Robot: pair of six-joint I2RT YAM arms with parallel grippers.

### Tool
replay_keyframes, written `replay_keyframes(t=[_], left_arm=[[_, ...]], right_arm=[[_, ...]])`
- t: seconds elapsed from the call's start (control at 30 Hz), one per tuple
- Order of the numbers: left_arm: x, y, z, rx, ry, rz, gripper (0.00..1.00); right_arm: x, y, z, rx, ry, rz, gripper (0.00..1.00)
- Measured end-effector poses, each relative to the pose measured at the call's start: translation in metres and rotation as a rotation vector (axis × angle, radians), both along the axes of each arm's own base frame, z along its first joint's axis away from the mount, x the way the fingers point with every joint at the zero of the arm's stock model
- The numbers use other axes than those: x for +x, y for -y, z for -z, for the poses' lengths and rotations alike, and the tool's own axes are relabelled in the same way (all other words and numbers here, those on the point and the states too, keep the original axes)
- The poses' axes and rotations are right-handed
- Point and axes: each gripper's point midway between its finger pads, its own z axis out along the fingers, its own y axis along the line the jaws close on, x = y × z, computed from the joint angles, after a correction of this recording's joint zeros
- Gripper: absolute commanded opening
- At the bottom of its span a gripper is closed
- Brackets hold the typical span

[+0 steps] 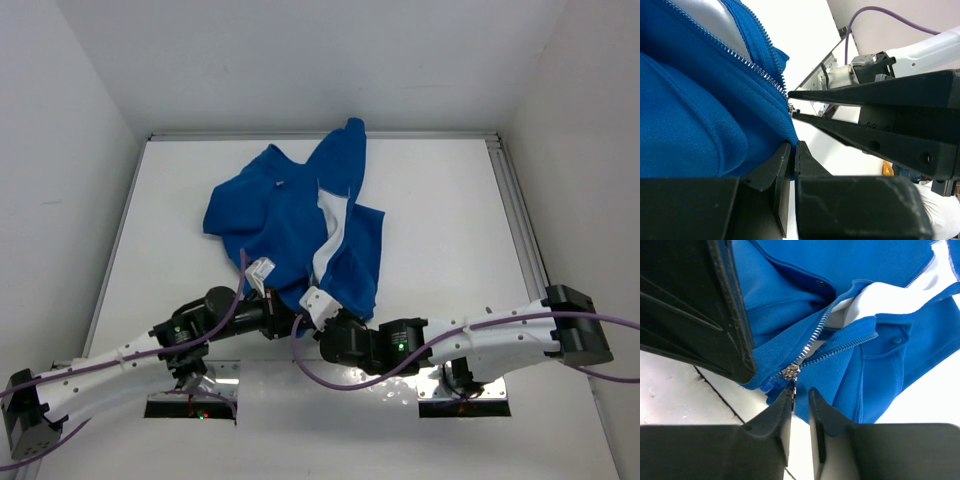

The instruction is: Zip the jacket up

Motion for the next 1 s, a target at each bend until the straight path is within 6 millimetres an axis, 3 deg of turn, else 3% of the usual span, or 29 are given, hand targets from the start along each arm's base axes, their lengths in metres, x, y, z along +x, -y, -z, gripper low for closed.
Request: replay_keyframes(t=[0.17,0.4,0.73,1.0], left_arm=[[0.000,-0.001,0.000,-0.006,0.003,0.000,0.00],[-0.001,-0.004,0.005,0.009,-0.003,-0.007,0.00],[-0.002,-0.011,0.020,0.068,-0.031,-0.022,0.00],[-0.001,-0.020,0.028,0.110,-0.019,-0.044,0.00]], right_arm=[[0.002,0.001,-0.001,0.000,0.013,0.010,0.00],[0.006,0.001,-0.006,-0.008,0.044,0.007,0.00],[0.008,-0.019,-0.036,-0.111,0.059,-0.124,0.00],[0.044,-0.019,-0.023,-0.055,-0.188,-0.171,0.00]])
